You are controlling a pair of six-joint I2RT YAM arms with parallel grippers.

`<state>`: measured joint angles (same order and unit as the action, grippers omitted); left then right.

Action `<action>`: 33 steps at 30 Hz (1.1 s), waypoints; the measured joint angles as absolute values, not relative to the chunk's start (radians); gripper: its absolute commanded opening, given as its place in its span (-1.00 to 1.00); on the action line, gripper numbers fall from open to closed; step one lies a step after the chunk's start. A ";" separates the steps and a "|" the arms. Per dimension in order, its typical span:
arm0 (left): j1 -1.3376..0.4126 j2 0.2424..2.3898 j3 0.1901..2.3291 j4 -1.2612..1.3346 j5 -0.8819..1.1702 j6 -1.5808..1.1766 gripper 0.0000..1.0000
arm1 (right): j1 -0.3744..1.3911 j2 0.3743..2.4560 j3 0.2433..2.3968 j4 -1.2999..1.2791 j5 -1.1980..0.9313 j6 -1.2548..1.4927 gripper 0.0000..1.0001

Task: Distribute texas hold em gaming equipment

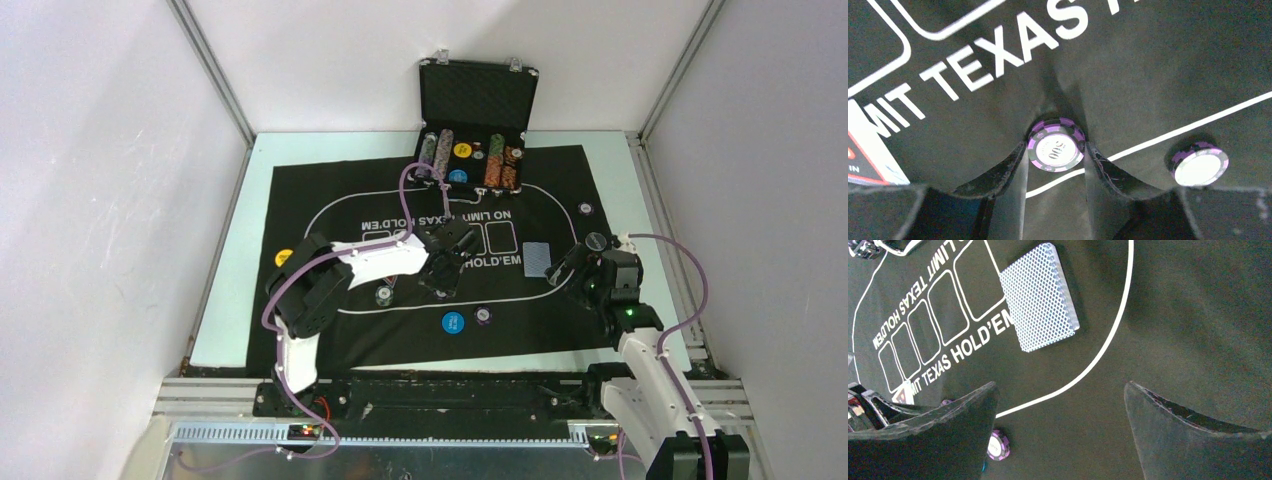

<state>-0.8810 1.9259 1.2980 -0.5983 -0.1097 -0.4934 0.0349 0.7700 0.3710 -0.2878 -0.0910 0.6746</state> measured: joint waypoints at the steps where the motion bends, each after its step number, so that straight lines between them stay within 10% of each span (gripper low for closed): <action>1: -0.883 1.923 1.298 -0.605 -0.110 -0.498 -1.00 | 0.035 0.769 0.371 -0.288 -0.091 0.675 0.94; 19: -0.832 1.707 1.209 -0.637 -0.128 -0.546 -1.00 | 0.034 0.756 0.371 -0.288 -0.096 0.675 0.99; 33: -0.054 1.281 0.715 -0.548 -0.257 -0.710 -1.00 | 0.026 0.775 0.371 -0.270 -0.110 0.673 0.99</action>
<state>-0.0536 1.2812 0.7155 -0.5484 -0.2569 -0.7097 0.0261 0.7753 0.3706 -0.2699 -0.1104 0.6735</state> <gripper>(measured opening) 0.429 0.994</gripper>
